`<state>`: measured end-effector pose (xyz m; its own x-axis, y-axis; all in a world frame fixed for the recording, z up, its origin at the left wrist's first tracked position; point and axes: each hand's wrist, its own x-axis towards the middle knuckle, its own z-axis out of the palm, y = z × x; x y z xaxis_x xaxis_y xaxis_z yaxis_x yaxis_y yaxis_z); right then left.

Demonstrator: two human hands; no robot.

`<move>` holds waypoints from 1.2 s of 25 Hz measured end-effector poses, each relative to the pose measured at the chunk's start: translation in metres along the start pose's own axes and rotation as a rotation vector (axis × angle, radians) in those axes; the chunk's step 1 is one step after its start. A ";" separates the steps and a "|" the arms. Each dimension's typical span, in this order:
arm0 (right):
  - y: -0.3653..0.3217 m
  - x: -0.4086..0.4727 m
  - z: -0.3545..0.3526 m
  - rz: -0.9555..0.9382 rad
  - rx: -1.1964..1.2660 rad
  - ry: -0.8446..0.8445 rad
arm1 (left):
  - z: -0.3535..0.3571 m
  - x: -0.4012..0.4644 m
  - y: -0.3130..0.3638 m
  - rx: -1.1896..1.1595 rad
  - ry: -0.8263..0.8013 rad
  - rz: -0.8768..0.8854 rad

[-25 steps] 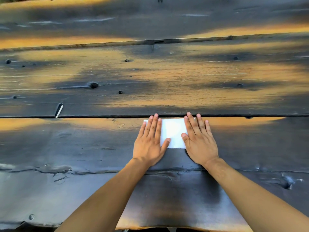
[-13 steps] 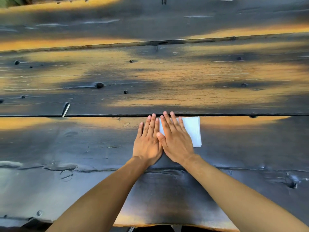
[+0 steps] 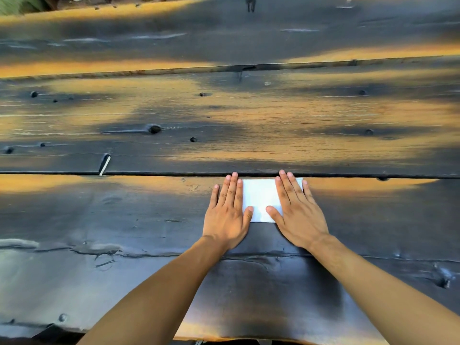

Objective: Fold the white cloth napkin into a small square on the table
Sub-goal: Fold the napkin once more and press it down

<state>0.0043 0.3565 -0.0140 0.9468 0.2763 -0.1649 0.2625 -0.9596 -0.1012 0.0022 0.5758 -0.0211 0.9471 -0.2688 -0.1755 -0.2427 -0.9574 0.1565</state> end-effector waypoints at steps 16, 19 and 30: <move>0.017 0.006 -0.012 0.014 0.029 -0.057 | -0.014 0.008 -0.011 0.052 -0.100 0.004; 0.018 0.006 -0.004 0.027 0.058 -0.038 | -0.006 0.008 -0.012 0.044 -0.083 -0.016; 0.036 -0.015 -0.026 -0.240 0.218 0.239 | -0.041 -0.010 0.013 -0.147 0.173 -0.042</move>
<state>0.0048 0.3162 0.0100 0.8869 0.4464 0.1191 0.4599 -0.8288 -0.3187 -0.0022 0.5708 0.0221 0.9807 -0.1947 -0.0180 -0.1808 -0.9383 0.2948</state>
